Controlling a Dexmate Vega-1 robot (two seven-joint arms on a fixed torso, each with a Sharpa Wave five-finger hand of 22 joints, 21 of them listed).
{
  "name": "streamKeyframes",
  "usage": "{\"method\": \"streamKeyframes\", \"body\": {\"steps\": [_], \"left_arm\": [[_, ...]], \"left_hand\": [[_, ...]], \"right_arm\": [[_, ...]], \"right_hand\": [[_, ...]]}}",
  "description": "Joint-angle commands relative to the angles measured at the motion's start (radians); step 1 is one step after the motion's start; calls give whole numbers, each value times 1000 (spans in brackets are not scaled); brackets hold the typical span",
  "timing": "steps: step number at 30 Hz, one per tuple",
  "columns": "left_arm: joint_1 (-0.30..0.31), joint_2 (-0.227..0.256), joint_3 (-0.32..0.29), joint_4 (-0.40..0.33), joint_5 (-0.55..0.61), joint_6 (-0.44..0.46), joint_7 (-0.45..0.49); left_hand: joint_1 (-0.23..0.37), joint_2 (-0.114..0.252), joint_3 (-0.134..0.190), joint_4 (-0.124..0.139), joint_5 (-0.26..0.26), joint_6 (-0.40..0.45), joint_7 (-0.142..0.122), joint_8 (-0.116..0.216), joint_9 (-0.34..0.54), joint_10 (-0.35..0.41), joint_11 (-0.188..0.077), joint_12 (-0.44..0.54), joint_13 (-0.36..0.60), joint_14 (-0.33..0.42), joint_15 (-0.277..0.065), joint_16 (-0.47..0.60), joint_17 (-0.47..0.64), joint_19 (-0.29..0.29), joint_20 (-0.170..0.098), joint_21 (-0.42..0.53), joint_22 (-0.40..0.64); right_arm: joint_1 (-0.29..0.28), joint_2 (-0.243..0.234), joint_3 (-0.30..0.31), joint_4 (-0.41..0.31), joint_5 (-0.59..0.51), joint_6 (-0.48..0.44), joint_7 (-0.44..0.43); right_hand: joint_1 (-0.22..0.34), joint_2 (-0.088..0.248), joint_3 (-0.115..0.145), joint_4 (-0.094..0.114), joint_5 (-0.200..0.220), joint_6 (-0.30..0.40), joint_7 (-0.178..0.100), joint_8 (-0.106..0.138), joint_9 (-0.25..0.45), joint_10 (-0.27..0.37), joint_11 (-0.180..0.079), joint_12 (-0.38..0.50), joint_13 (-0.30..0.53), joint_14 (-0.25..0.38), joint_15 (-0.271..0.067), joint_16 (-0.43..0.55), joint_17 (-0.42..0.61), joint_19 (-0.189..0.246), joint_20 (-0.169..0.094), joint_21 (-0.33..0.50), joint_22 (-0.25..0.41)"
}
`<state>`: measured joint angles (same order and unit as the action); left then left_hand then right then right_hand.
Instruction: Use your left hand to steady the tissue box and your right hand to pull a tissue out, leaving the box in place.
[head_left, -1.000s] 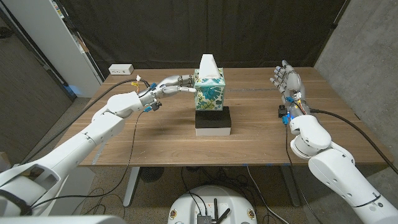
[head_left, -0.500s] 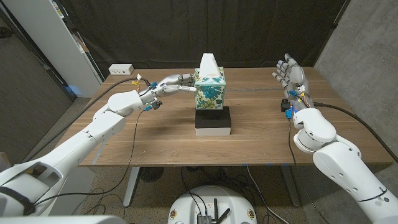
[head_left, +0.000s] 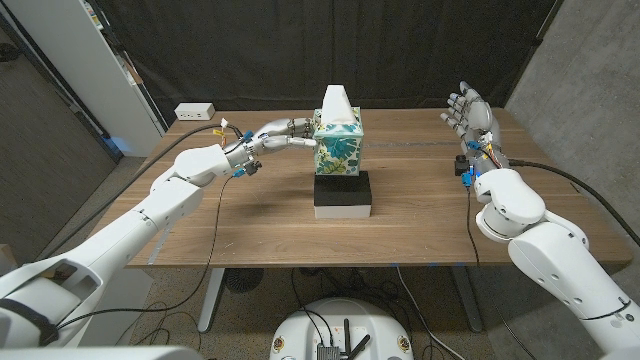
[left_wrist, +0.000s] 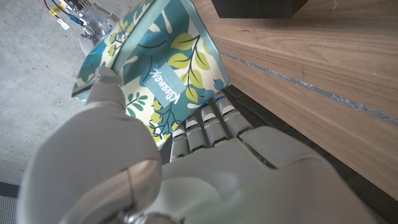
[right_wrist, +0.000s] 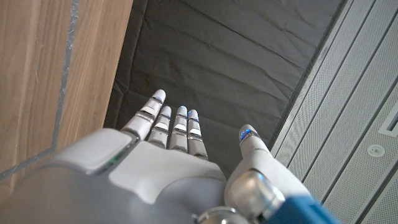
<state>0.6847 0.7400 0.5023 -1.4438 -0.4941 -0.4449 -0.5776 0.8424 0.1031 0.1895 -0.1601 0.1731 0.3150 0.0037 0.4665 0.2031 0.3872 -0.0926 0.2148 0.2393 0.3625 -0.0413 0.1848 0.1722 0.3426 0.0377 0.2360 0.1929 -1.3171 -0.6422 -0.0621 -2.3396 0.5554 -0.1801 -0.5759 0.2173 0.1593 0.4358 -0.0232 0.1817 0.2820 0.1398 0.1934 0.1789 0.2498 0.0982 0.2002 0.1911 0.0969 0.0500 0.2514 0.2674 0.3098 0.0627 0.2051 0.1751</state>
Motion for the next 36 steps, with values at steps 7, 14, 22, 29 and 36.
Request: {"method": "streamKeyframes", "body": {"steps": [7,14,22,29,36], "left_arm": [[14,5,1,-28,7,14,20],[26,12,-2,-46,7,22,31],[41,22,-4,-71,9,30,43],[55,30,-7,-94,10,40,54],[74,42,-11,-122,13,48,69]], "left_hand": [[-1,10,12,2,6,25,17,62,14,2,-3,-3,5,-8,-42,-1,3,1,6,-6,3],[-2,10,14,2,6,25,18,62,14,1,-1,-4,5,-10,-41,-2,3,0,6,-6,3],[-3,10,16,2,6,26,17,62,14,2,-3,-3,6,-11,-41,-2,3,0,5,-6,3],[-4,10,18,2,6,25,17,62,14,2,-1,-3,6,-11,-42,-2,3,0,5,-6,3],[-4,10,19,2,6,27,17,62,14,1,-2,-3,6,-10,-42,-1,3,0,5,-6,3]], "right_arm": [[-12,-140,-15,-31,-278,-45,8],[-8,-174,-60,-80,-461,-153,-26],[-6,-191,-101,-117,-615,-259,-34],[6,-196,-165,-123,-781,-313,-59],[0,-200,-187,-123,-870,-313,-36]], "right_hand": [[-15,17,8,11,-1,-17,-28,-5,5,-21,-28,-6,2,-25,-38,-7,6,-24,-38,-10,0],[-13,21,14,14,-1,-11,-44,-2,4,-14,-41,-3,2,-19,-53,-4,7,-24,-52,-9,0],[1,11,21,0,0,-3,-52,1,4,-8,-52,-1,1,-11,-55,-5,2,-23,-52,-8,-1],[24,4,32,-25,5,35,-81,12,4,13,-71,4,1,14,-64,-1,-8,-10,-28,-5,-1],[29,4,34,-32,5,50,-80,15,4,27,-74,8,1,23,-69,1,-10,-5,-24,-3,-1]]}}
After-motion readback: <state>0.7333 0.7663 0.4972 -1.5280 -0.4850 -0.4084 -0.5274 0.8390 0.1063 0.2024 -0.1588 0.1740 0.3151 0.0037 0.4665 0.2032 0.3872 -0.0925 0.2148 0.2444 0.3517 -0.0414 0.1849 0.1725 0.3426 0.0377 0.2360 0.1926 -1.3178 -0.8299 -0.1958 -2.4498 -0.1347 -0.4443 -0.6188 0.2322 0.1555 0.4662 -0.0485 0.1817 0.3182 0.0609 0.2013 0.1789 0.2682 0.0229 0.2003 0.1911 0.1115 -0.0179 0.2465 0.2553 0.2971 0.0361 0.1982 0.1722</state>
